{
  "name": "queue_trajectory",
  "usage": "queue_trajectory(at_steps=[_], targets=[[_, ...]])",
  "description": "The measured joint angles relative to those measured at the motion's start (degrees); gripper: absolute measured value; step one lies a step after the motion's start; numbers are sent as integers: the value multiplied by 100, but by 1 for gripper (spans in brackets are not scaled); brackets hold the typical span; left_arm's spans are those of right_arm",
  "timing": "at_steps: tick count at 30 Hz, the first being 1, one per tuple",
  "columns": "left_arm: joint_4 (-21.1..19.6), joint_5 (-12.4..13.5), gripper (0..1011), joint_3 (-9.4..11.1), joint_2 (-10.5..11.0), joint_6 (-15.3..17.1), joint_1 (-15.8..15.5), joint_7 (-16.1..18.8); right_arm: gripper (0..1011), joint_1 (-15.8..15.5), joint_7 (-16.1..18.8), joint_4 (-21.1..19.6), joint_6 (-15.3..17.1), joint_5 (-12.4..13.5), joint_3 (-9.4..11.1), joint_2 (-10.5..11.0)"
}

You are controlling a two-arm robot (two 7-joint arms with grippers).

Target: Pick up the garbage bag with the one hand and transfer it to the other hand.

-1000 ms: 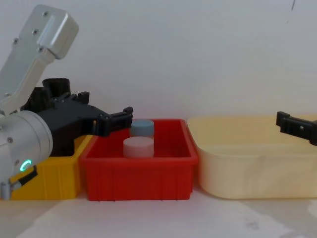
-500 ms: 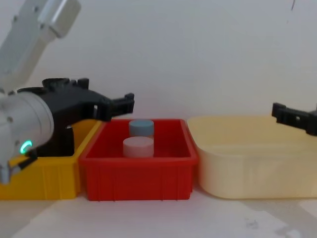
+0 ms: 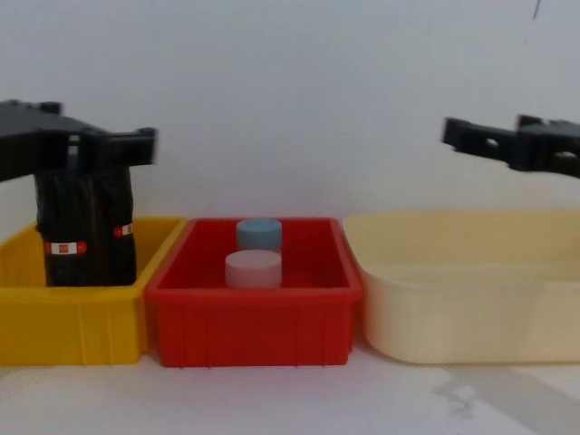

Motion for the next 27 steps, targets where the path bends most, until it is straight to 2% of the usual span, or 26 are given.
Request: queue_trajectory(at_steps=[1,3,5,7,8,10,19,27], targets=[[-46,-31,1000,-62,27,40,48,0,1001,61,54,33,22,19,-27,-9],[-191,-164,1000,-338,147,195,223,-27,1001,260,181,157,72,54,-122,-49],[-209,-193,1000,-394,174,223,256,-41,1001,439,271,280,111,72,-205,-96],[-235,-305,1000,-610,281,319,352,-118,1001,696,384,486,166,83,-343,-183],[-235,-305,1000,-610,281,319,352,-118,1001,777,417,557,181,84,-387,-213],[-211,-379,1000,-763,360,378,396,-191,1001,1016,518,773,232,86,-510,-307],[33,-568,1000,-990,428,434,355,-402,1001,1850,811,1590,413,48,-993,-671],[404,-684,1000,-970,322,352,110,-627,1001,2274,991,2025,539,15,-1283,-834]])
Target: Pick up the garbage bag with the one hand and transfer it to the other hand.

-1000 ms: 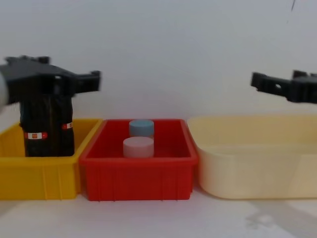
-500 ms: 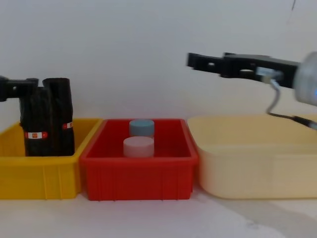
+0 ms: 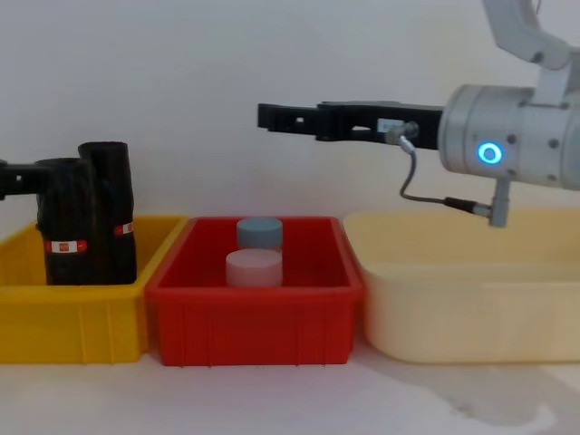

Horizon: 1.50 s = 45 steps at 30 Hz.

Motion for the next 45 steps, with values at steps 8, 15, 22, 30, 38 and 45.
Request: queue_trajectory(at_steps=[8,15,22,30,38,45], targets=[[417,-50,1000,106,-181,-155,-281,-172,1001,164,105,170,91,2,-157,-39],[758,-52,1000,179,-350,-287,-499,-231,1001,218,175,229,163,41,-245,-32],[1079,-1,1000,214,-488,-389,-707,-235,1002,228,221,240,218,96,-294,13],[1397,63,1000,269,-590,-447,-924,-289,1001,229,234,252,250,161,-320,64],[1804,99,1000,379,-708,-506,-1217,-458,1001,216,242,255,286,220,-354,110],[2142,141,1000,489,-825,-551,-1475,-590,1001,191,247,238,312,257,-380,148]])
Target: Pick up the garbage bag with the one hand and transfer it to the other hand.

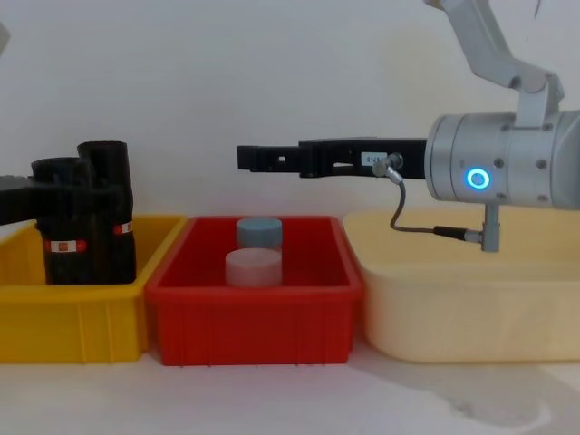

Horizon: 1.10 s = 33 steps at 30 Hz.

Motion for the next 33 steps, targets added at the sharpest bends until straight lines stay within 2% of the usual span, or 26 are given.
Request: queue_trajectory(at_steps=[15,24,27,33], targets=[[334,46,1000,96,-117,-40,-248,-118,1001,-12,102,-30,80,96,-123,67],[412,56,1000,120,-145,-50,-308,-145,1001,65,142,121,122,117,-242,45],[427,58,968,125,-150,-52,-319,-151,1001,102,152,190,129,119,-276,28],[450,62,825,131,-158,-56,-336,-160,1001,175,179,357,138,123,-341,-6]])
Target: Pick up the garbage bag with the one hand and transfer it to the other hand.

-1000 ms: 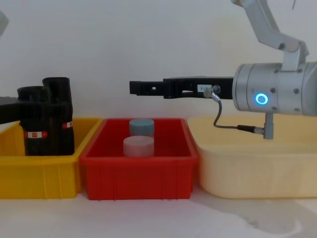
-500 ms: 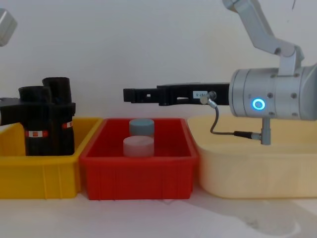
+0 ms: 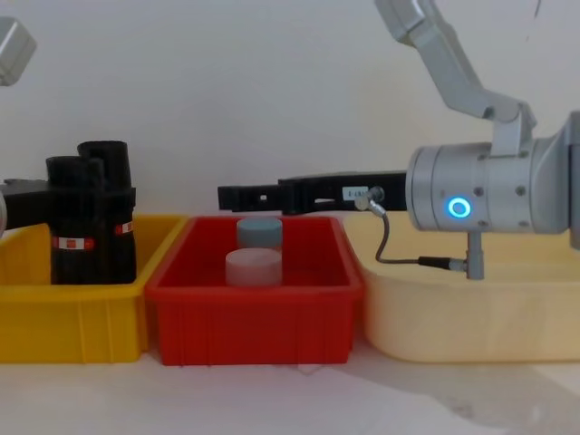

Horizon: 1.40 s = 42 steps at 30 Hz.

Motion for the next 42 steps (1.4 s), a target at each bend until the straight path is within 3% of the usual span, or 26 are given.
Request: queue_trajectory(at_steps=[11,29,42], targets=[[20,3,505,7,-6,-2,-15,-5,1001,110,63,332,26,3,-138,-56],[32,2,380,9,-11,-1,-24,-10,1001,188,128,605,79,-98,-259,-93],[32,2,353,9,-10,-1,-24,-10,1001,249,142,732,97,-190,-294,-145]])
